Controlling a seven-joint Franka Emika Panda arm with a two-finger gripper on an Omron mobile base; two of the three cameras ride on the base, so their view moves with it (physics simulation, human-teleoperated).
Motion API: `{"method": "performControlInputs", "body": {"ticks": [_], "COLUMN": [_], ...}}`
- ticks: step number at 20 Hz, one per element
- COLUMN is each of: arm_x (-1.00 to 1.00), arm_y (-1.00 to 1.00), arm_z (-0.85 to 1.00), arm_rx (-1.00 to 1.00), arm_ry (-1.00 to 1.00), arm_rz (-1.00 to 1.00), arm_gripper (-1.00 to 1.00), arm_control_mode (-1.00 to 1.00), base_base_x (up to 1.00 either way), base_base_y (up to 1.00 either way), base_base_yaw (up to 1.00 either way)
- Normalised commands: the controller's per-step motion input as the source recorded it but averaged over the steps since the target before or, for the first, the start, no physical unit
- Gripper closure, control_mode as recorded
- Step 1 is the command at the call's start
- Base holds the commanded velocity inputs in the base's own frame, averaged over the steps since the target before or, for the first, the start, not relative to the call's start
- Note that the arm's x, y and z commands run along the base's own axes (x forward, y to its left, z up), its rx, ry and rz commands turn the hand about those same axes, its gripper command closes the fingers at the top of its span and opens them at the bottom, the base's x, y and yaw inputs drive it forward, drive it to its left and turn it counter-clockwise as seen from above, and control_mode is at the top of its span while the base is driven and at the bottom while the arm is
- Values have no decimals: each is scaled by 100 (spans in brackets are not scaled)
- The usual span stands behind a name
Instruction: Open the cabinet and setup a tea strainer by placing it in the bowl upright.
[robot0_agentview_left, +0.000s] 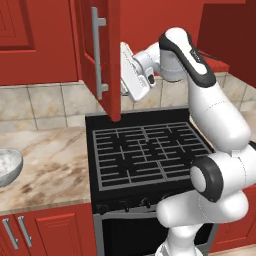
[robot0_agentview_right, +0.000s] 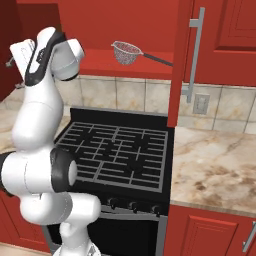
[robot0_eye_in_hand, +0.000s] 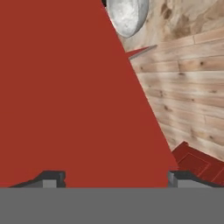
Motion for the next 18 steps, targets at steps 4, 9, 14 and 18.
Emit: {"method": "performControlInputs", "body": {"ticks": [4, 9, 14, 18], "arm_x": [-9, 0, 0, 6], "arm_y": [72, 47, 8, -42], "arm_z": [-5, -11, -5, -36], "arm_rx": [0, 0, 0, -12], "arm_ry": [0, 0, 0, -8], "arm_rz": [-7, -6, -7, -2], "arm_gripper": [-100, -100, -100, -100], "arm_control_mode": [-100, -100, -100, -100], "base_base_x": [0, 0, 0, 0], "base_base_y": [0, 0, 0, 0], "base_base_yaw": [0, 0, 0, 0]}}
